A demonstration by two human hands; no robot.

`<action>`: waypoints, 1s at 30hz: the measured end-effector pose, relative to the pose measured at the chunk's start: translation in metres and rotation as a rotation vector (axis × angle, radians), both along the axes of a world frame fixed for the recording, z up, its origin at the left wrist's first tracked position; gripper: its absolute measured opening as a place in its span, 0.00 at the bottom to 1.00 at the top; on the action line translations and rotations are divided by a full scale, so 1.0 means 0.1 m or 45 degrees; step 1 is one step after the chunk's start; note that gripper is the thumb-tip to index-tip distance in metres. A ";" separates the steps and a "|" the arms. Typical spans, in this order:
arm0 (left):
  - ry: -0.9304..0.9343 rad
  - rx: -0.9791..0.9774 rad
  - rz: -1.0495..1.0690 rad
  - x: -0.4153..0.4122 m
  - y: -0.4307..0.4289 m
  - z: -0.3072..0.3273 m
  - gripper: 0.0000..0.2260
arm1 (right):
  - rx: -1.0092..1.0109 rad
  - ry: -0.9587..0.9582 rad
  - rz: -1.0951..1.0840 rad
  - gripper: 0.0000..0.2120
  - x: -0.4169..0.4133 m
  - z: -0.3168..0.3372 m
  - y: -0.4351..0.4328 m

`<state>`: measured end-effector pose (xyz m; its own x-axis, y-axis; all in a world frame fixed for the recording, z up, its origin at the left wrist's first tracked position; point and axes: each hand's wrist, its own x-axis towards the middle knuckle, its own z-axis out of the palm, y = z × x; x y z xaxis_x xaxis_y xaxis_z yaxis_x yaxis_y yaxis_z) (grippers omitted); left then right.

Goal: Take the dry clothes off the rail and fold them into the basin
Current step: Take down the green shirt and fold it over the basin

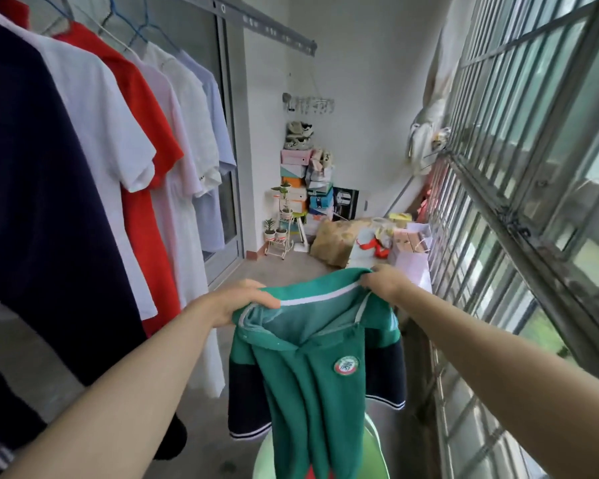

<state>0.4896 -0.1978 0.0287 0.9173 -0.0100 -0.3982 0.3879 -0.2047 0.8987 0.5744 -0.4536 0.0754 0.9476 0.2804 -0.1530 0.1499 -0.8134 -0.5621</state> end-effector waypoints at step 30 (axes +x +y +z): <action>-0.521 0.573 -0.033 0.62 0.17 0.33 0.11 | 0.088 -0.176 -0.142 0.19 0.13 -0.14 0.12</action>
<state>0.5518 -0.1805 0.0615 0.9985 0.0527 0.0166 0.0187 -0.6037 0.7970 0.5870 -0.4420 0.0609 0.9840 0.1781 -0.0036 0.1407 -0.7896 -0.5973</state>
